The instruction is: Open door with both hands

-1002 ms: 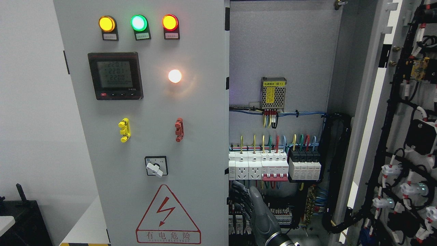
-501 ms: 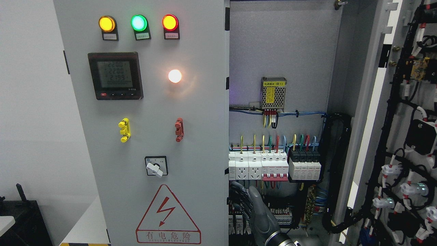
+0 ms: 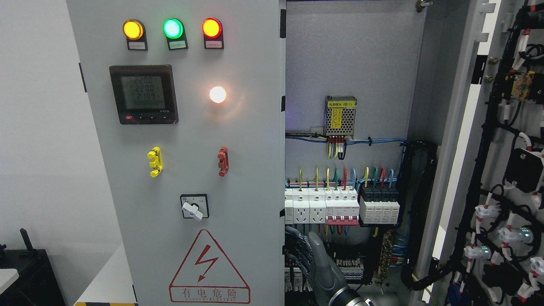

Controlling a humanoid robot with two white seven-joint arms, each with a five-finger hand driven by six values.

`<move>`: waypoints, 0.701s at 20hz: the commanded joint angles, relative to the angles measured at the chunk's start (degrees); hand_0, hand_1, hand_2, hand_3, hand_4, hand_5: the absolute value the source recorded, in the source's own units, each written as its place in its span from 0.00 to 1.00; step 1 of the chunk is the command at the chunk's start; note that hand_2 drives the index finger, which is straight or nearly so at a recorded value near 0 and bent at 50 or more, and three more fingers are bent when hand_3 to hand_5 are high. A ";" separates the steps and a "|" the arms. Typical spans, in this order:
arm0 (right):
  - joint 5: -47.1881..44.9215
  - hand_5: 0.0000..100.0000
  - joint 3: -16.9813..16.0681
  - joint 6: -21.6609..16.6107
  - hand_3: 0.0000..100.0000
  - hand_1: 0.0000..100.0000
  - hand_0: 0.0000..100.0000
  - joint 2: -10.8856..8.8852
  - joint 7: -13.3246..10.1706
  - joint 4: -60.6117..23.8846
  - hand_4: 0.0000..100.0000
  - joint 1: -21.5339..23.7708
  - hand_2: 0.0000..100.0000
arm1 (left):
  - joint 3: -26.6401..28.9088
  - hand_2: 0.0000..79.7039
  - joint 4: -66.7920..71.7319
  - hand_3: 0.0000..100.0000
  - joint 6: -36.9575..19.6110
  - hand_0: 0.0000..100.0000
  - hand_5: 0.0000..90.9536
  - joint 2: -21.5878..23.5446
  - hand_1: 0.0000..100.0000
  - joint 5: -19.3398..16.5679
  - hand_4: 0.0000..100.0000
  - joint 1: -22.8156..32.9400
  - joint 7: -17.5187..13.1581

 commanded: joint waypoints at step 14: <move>-2.16 0.00 -0.03 0.96 0.00 0.00 0.00 -0.75 2.53 -0.33 0.00 -0.86 0.00 | -0.02 0.00 -0.70 0.00 -0.03 0.00 0.00 0.00 0.00 0.01 0.04 0.00 0.01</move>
